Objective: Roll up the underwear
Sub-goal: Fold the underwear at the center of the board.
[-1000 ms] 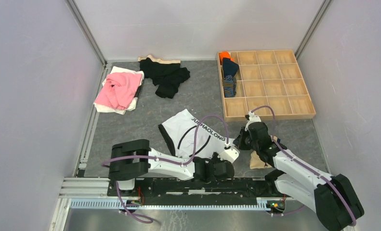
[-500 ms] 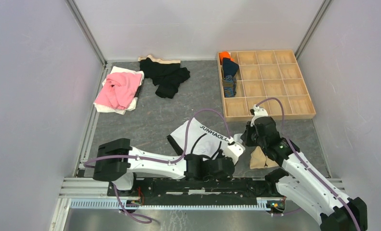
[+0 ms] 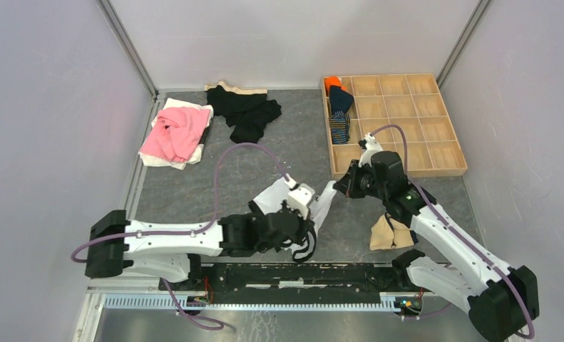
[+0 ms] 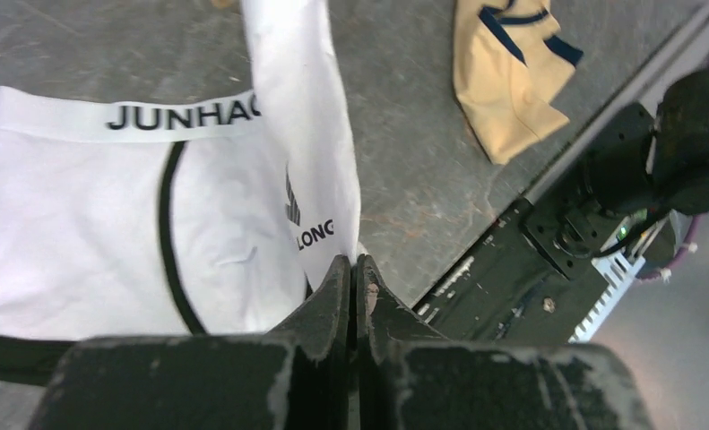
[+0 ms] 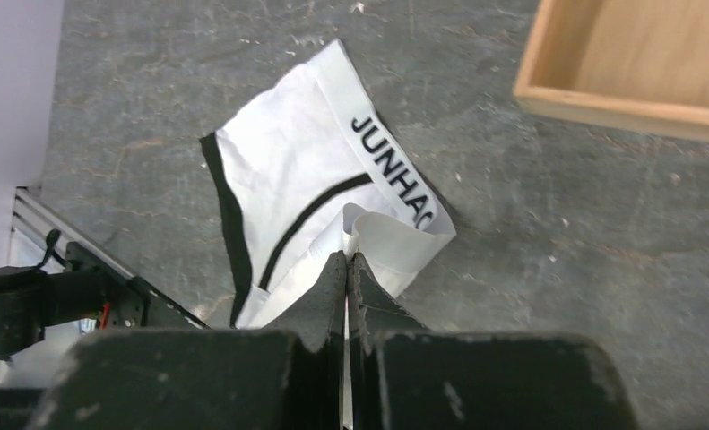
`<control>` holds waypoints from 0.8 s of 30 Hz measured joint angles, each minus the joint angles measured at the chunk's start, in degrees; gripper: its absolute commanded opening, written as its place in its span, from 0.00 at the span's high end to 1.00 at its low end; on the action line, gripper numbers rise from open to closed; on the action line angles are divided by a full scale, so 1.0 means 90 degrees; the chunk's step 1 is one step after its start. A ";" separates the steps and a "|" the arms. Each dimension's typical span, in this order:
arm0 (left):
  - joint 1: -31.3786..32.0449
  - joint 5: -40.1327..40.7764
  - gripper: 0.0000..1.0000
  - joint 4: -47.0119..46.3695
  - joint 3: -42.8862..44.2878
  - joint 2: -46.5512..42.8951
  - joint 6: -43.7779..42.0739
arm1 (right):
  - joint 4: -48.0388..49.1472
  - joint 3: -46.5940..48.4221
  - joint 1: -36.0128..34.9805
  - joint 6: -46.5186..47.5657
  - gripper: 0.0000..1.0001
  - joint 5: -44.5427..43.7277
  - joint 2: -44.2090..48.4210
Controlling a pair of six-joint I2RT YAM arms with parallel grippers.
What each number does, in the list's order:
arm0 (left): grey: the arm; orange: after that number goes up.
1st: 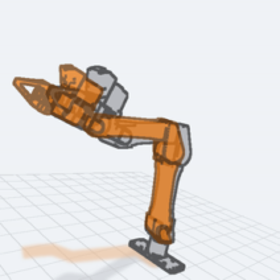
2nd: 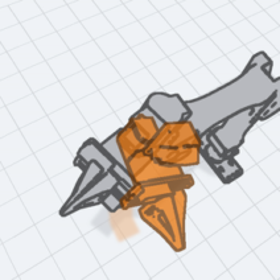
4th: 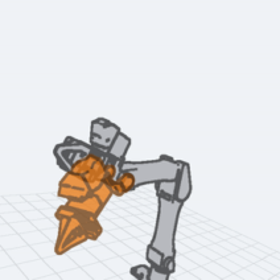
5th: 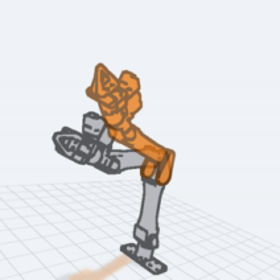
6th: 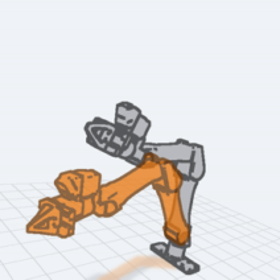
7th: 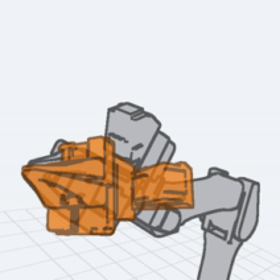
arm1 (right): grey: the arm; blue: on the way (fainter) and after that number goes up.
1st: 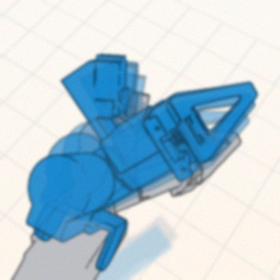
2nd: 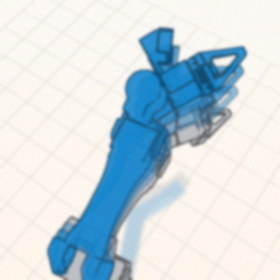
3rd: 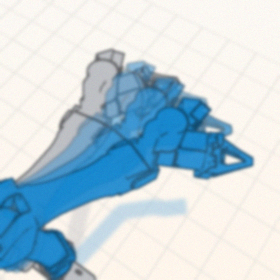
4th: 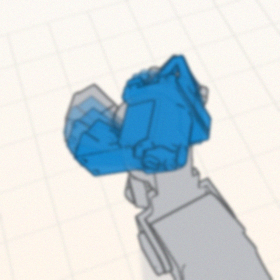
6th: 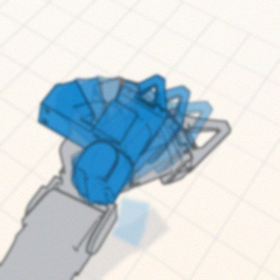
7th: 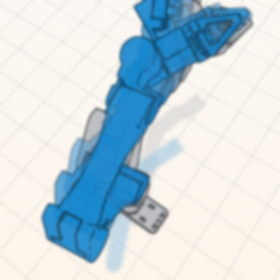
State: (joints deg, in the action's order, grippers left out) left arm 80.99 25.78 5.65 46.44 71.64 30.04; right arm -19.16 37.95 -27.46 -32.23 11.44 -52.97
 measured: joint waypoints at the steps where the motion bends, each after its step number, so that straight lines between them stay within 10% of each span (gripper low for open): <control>1: -0.0107 -0.0010 0.98 0.0012 -0.0097 -0.0165 0.0000 | 0.0087 0.0066 -0.0039 -0.0058 1.00 0.0034 -0.0119; 24: -0.2438 0.0155 0.98 0.0962 -0.1236 -0.1457 -0.0005 | 0.1416 0.1899 -0.0828 -0.0376 1.00 -0.0151 -0.3900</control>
State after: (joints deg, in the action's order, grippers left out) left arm 59.05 27.18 14.31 35.31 58.52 30.00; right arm -6.42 55.05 -34.92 -35.62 10.09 -88.07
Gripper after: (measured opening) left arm 0.044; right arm 0.006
